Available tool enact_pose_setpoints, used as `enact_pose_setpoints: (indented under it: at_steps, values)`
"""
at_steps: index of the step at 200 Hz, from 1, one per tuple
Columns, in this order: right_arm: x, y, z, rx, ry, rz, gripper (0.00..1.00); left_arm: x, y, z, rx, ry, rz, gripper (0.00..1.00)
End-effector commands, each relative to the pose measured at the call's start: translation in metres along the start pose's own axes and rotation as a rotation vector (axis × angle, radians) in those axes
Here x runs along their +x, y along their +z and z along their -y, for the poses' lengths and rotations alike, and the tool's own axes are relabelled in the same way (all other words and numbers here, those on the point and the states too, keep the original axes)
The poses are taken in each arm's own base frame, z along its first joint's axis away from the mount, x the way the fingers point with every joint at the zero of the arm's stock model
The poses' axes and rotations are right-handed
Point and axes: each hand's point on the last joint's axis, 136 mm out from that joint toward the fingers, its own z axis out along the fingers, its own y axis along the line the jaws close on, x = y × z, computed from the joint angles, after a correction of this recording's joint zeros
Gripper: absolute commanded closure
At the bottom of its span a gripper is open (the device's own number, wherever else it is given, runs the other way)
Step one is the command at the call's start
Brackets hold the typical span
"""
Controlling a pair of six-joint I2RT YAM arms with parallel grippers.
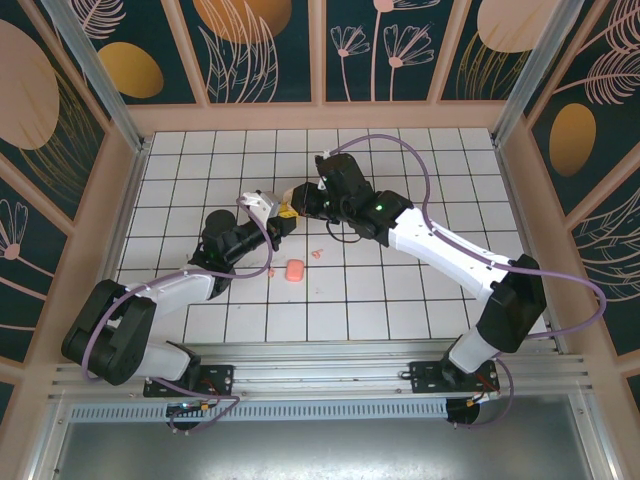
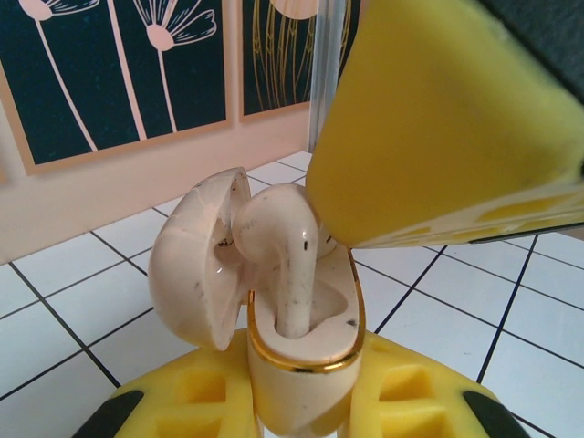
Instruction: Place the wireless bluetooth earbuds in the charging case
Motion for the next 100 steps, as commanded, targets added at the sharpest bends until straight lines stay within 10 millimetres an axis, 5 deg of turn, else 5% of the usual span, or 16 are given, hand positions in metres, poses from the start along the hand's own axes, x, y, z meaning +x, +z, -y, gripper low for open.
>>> enact_pose_setpoints:
  at_steps: [1, 100]
  values:
    - [-0.01, -0.004, -0.011, -0.032, -0.016, 0.018, 0.83, -0.017, 0.0, 0.005, 0.018, 0.041, 0.048, 0.87]
    - [-0.026, -0.022, -0.009, -0.004, -0.045, 0.075, 0.73, -0.018, -0.001, 0.006, 0.019, 0.042, 0.05, 0.87]
